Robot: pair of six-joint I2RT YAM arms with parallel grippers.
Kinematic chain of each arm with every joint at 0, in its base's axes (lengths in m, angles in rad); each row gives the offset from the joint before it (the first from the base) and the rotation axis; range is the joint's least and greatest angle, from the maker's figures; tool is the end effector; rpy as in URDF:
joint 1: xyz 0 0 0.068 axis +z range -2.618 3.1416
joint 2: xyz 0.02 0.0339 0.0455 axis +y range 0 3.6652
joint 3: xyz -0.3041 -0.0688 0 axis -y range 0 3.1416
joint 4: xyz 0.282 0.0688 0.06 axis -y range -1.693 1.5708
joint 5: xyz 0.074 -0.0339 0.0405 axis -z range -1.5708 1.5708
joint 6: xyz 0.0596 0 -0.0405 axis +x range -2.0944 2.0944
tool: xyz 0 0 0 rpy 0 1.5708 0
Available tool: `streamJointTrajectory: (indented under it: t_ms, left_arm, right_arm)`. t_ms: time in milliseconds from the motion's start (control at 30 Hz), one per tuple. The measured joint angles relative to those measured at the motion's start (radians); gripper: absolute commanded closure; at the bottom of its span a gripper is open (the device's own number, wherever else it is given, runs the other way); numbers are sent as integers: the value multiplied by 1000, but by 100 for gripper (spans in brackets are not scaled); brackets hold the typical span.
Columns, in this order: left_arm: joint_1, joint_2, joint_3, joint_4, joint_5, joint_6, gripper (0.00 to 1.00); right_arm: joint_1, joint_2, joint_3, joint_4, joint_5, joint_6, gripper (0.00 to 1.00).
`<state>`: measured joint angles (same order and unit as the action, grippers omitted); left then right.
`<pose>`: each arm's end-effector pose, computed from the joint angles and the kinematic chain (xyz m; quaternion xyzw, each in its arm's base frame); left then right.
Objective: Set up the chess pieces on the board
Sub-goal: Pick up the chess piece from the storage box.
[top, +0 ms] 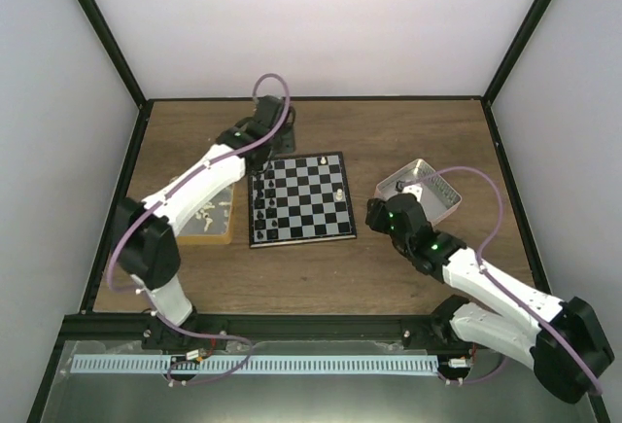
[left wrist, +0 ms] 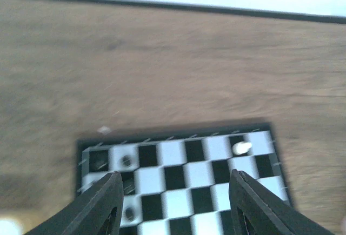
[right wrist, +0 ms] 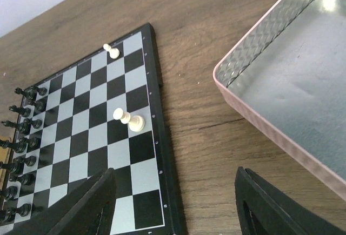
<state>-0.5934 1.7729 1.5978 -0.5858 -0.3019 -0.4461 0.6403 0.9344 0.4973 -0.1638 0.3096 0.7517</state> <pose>0.3946 -0.2448 0.3311 0.0078 0.9106 -0.0735 0.4067 0.1937 0.1217 0.2191 0.1204 0.8688 0.1906 0.4409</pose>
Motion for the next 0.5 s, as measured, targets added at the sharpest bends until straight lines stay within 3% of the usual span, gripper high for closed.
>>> streamJointTrajectory:
  t_ms: [233, 500]
  left_arm:
    - [160, -227, -378, 21, -56, -71, 57]
    - [396, -418, -668, 76, 1, -154, 54]
  right_arm:
    - [-2, 119, 33, 47, -64, 33, 40]
    - [-2, 238, 87, 90, -127, 35, 41]
